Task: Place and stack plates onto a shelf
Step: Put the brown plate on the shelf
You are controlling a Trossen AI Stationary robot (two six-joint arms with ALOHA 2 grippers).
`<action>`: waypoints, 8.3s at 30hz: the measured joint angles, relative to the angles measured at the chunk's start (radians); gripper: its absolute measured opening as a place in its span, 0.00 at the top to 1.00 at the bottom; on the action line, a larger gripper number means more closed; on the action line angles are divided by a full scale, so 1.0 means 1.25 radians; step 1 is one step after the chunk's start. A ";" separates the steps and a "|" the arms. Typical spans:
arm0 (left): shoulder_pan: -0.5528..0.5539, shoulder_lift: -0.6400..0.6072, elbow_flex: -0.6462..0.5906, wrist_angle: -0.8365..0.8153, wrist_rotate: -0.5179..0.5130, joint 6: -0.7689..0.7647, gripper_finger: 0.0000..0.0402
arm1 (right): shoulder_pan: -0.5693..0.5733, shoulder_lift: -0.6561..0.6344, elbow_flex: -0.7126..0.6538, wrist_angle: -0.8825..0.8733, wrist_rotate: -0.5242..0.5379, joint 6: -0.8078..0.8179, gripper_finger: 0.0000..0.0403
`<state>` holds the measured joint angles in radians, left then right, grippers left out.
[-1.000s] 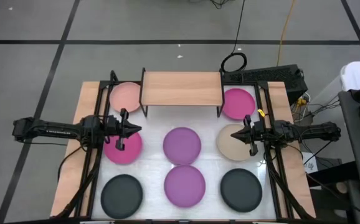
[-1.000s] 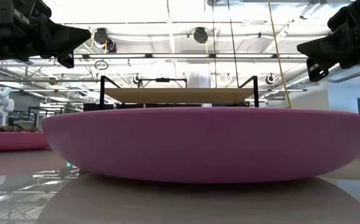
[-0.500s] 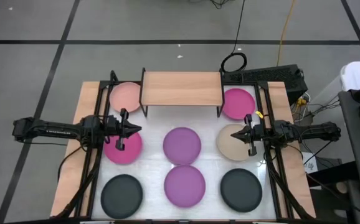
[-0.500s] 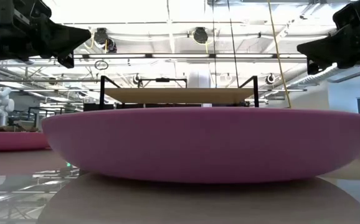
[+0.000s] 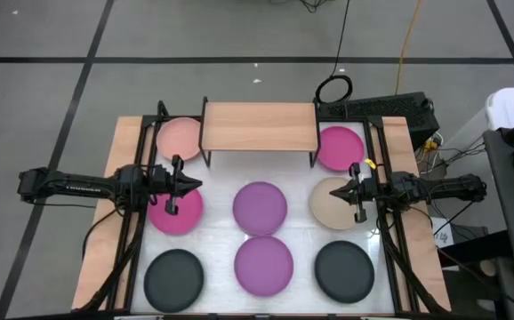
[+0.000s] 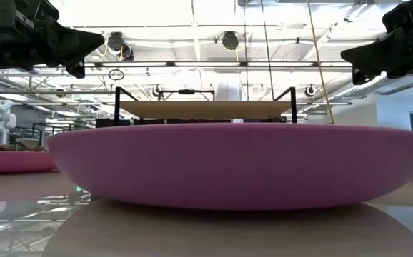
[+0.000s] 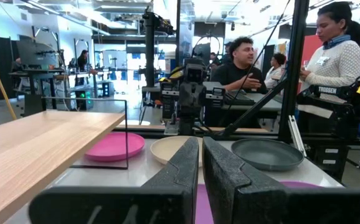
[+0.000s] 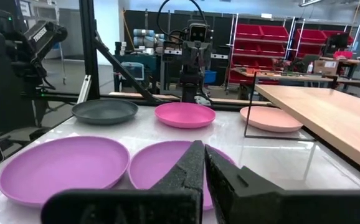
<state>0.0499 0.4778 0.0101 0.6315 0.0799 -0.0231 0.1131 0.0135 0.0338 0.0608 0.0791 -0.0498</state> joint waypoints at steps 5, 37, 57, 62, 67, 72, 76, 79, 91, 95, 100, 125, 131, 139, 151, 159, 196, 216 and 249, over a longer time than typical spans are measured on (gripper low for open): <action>0.000 0.000 0.000 0.000 0.000 0.000 0.94 | 0.000 0.000 0.000 0.077 0.000 0.006 1.00; 0.000 0.000 0.000 0.000 0.000 0.000 0.94 | 0.000 0.047 0.068 0.145 0.051 0.099 1.00; 0.000 0.000 0.000 0.000 0.000 0.000 0.94 | -0.001 0.403 0.203 -0.030 0.257 0.068 1.00; 0.000 0.000 0.000 0.000 0.000 0.000 0.94 | -0.002 0.421 0.203 -0.038 0.297 0.066 1.00; 0.000 0.000 0.000 0.000 0.000 0.000 0.94 | -0.004 0.421 0.203 -0.092 0.356 0.067 0.98; 0.000 0.000 0.000 0.000 0.000 0.000 0.94 | -0.024 0.421 0.203 -0.136 0.359 0.087 0.88; 0.000 0.000 0.000 0.000 0.000 0.000 0.94 | -0.038 0.421 0.203 -0.172 0.337 0.114 0.76; 0.000 0.000 0.000 0.000 0.000 0.000 0.94 | -0.047 0.425 0.203 -0.177 0.238 0.125 0.67; 0.000 0.000 0.000 0.000 0.000 0.000 0.94 | 0.004 0.563 0.239 -0.170 0.031 0.170 0.57; 0.000 0.000 0.000 0.000 0.000 0.000 0.94 | 0.039 0.615 0.305 -0.167 0.039 0.177 0.57; 0.000 0.000 0.000 0.000 0.000 0.000 0.94 | 0.093 0.675 0.372 -0.174 0.039 0.194 0.57; 0.000 0.000 0.000 0.000 0.000 0.000 0.94 | 0.136 0.895 0.379 -0.292 0.040 0.369 0.62; 0.000 0.000 0.000 0.000 0.000 0.000 0.94 | 0.134 0.928 0.379 -0.271 0.040 0.369 0.62; 0.000 0.000 0.000 0.000 0.000 0.000 0.94 | 0.131 0.971 0.379 -0.256 0.043 0.393 0.62; 0.000 0.000 0.000 0.000 0.000 0.000 0.94 | 0.108 0.973 0.378 -0.257 -0.021 0.408 0.81; 0.000 0.000 0.000 0.000 0.000 0.000 0.94 | 0.109 0.942 0.378 -0.259 -0.042 0.383 0.97; 0.000 0.000 0.000 -0.001 0.000 0.000 0.94 | 0.042 0.732 0.630 -0.075 0.175 -0.011 1.00; 0.000 0.000 0.000 -0.001 0.000 0.000 0.94 | -0.314 0.974 0.649 -0.018 0.058 -0.185 1.00; 0.000 0.000 0.000 -0.001 0.000 0.000 0.94 | -0.332 1.031 0.759 -0.186 -0.042 -0.285 1.00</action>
<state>0.0498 0.4778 0.0105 0.6308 0.0799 -0.0228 -0.3019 1.3023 0.9819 -0.1719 0.0268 -0.4065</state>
